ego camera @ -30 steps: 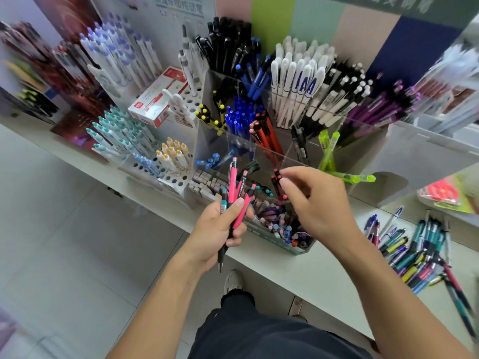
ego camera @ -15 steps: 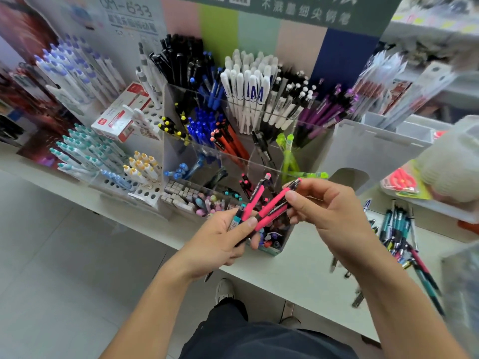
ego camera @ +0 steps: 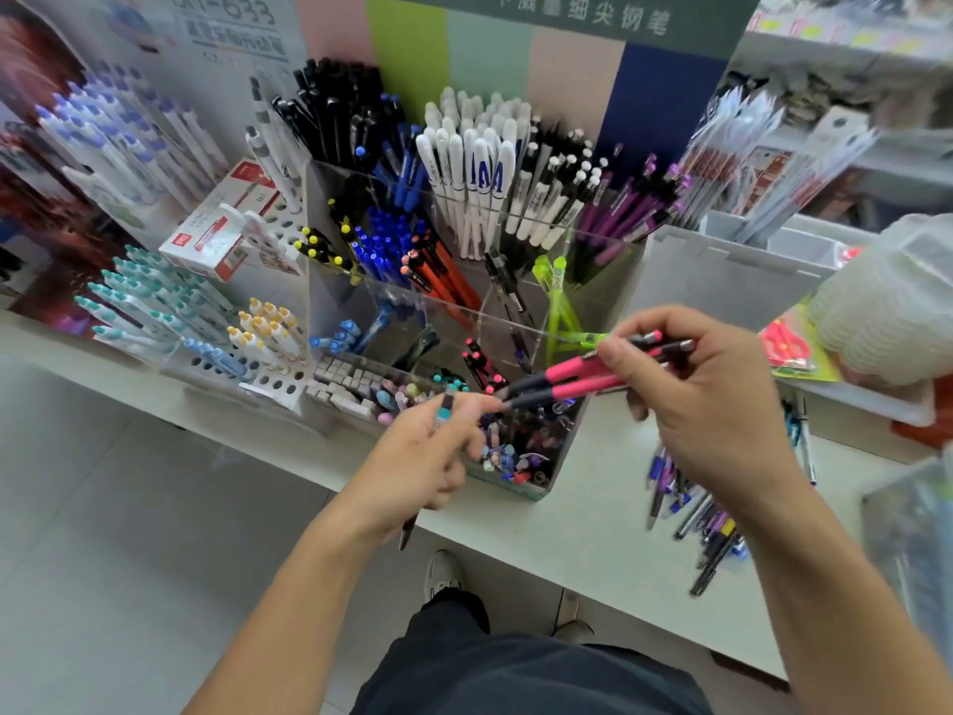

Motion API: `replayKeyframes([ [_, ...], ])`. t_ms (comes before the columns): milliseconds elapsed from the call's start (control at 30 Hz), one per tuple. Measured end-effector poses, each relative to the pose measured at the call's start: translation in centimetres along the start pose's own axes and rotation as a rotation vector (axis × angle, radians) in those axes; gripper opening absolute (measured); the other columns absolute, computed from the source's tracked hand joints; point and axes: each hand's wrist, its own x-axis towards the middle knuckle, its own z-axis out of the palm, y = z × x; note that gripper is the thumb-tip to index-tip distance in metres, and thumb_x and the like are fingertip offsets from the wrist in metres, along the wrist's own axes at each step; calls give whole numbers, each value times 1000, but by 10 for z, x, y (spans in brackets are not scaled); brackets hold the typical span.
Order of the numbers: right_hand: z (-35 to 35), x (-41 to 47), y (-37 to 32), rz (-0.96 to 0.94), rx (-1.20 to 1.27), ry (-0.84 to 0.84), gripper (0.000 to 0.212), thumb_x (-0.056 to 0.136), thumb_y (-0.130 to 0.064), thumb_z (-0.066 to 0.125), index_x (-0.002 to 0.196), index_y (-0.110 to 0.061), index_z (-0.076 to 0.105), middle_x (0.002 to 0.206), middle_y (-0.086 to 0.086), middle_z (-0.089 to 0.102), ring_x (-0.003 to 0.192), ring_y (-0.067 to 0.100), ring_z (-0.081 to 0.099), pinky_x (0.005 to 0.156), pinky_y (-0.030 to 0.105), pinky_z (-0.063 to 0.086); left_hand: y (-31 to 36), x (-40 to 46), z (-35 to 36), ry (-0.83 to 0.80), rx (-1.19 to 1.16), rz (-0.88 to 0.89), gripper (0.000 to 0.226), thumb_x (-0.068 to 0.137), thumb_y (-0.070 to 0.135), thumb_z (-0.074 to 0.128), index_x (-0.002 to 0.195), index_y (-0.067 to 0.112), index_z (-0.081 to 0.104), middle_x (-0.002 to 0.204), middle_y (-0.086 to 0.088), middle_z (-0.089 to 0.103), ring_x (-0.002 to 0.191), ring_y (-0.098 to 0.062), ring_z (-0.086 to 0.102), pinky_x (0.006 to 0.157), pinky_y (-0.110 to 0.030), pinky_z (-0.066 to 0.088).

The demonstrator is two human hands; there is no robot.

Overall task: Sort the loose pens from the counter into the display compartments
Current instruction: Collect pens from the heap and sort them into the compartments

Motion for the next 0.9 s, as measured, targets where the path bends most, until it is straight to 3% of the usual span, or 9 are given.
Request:
replayKeyframes([
  [100,13,18,-4,-180,-227,46,6,88,-13,76,87,-9,72,68,-16,64,63,-2,63,60,9,43,-5,5,-9,40,-364,-95,56,104,56,32,105,6,59,69,-2,47,43,-7,22,36,-14,15],
  [167,32,30,7,-270,-389,30,8,88,-19,77,88,-13,71,80,-8,65,72,5,60,66,16,45,-7,6,-11,8,-552,-107,55,104,53,24,95,7,52,69,-6,45,44,-9,23,36,-15,14],
  [267,49,41,22,-340,-528,-21,13,89,-23,77,87,-12,71,84,-2,62,76,10,52,72,24,44,-11,7,-14,30,-618,-86,44,102,38,19,92,7,48,70,-8,47,47,-10,25,33,-16,19],
  [400,40,46,16,-413,-492,67,14,85,-21,80,86,-10,73,84,1,66,77,12,57,73,22,46,-18,13,-20,93,-683,-51,44,103,29,26,110,0,58,74,-6,50,45,-9,27,34,-17,20],
  [500,38,44,18,-498,-555,13,13,85,-17,81,86,-7,72,86,3,67,80,17,60,75,28,51,-21,18,-22,195,-651,-18,29,101,19,42,110,3,64,75,-2,51,44,-6,28,33,-17,20],
  [567,42,42,24,-622,-632,-60,12,86,-13,80,87,-5,71,88,6,67,83,24,61,75,37,52,-24,20,-24,219,-641,-8,33,101,20,38,109,1,64,75,-2,50,46,-8,29,35,-18,22],
  [700,45,44,43,-854,-814,-330,13,97,-12,67,89,-1,68,89,10,64,80,29,55,70,40,49,-30,19,-27,240,-660,9,27,105,15,36,99,4,60,79,-5,47,53,-10,37,41,-20,33],
  [800,47,47,55,-718,-860,-446,12,88,-16,76,87,-6,70,88,6,65,80,26,56,67,40,53,-32,22,-30,294,-424,85,27,108,14,41,106,11,67,86,-5,51,72,-13,49,63,-23,46],
  [900,57,52,52,-448,-792,-444,19,82,-25,82,85,-10,73,84,4,66,79,25,61,71,38,54,-34,27,-34,391,-116,211,27,105,19,51,113,31,74,98,-7,60,88,-8,54,89,-30,47],
])
